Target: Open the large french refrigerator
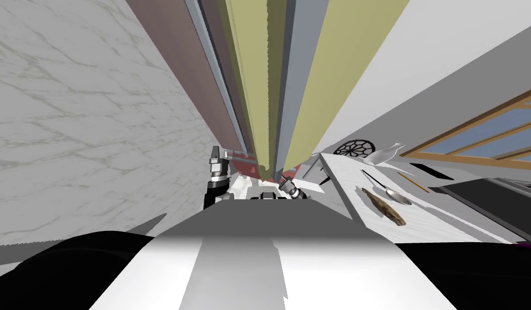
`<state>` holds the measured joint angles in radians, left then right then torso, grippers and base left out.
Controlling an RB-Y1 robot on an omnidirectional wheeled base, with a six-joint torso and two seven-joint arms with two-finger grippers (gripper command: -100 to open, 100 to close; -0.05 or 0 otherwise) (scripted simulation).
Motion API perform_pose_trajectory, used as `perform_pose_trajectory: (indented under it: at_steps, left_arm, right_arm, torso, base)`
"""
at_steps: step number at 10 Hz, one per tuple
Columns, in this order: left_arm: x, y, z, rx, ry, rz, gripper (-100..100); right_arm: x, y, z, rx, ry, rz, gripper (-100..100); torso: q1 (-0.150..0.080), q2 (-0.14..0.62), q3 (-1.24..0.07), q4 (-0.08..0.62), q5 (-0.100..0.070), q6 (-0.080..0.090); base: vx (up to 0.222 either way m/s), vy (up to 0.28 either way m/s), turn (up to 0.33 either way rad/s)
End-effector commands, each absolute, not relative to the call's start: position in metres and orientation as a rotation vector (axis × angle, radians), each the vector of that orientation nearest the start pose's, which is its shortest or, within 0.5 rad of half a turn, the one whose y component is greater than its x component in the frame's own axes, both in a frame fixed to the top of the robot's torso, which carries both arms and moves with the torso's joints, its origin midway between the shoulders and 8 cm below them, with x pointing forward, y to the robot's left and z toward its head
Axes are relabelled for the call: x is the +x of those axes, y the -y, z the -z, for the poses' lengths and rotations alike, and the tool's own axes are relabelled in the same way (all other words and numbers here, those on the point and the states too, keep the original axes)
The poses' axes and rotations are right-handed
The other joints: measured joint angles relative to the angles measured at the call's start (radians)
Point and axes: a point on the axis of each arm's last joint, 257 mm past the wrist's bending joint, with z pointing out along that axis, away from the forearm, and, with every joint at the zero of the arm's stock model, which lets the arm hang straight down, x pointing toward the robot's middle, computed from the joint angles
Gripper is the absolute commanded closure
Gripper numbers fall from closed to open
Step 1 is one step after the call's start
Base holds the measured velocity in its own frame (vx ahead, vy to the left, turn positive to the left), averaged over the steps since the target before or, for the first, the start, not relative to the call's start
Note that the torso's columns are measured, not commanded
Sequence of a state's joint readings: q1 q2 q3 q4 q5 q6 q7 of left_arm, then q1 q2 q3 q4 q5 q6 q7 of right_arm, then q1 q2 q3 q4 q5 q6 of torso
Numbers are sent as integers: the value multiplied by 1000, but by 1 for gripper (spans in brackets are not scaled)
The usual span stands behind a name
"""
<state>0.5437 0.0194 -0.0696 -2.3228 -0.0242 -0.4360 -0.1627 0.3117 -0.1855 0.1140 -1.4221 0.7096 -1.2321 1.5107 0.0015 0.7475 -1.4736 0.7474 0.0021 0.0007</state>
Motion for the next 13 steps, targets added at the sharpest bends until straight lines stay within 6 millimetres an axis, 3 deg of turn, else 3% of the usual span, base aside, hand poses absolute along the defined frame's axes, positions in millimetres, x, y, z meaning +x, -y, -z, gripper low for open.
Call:
perform_pose_trajectory:
  at_steps: [1,7,8,11,12,13]
  left_arm:
    - [347,-257,-16,-619,-727,1179,0]
    - [347,-257,-16,-619,-726,1179,0]
    - [347,-257,-16,-619,-726,1179,0]
    - [347,-257,-16,-619,-727,1179,0]
    - [347,-257,-16,-619,-727,1179,0]
    - [347,-257,-16,-619,-727,1178,0]
  right_arm:
    - [306,86,230,-887,-767,-114,100]
    - [285,152,233,-886,-752,-141,100]
    - [285,152,233,-886,-750,-142,100]
    - [276,193,226,-880,-734,-139,100]
    - [276,195,225,-882,-734,-137,100]
    - [298,195,237,-890,-776,-106,-100]
  torso:
    - [3,1,1,0,0,-1]
    - [4,-4,0,-8,-1,-2]
    - [5,-2,1,-7,-1,-3]
    - [6,-1,2,-8,-1,-3]
    - [5,2,2,-4,1,-1]
    - [7,2,2,-3,2,-1]
  base:
    - [-52,-93,17]
    - [-101,-91,315]
    - [-97,-88,155]
    - [-121,-78,352]
    - [-115,-79,135]
    - [-126,-86,-7]
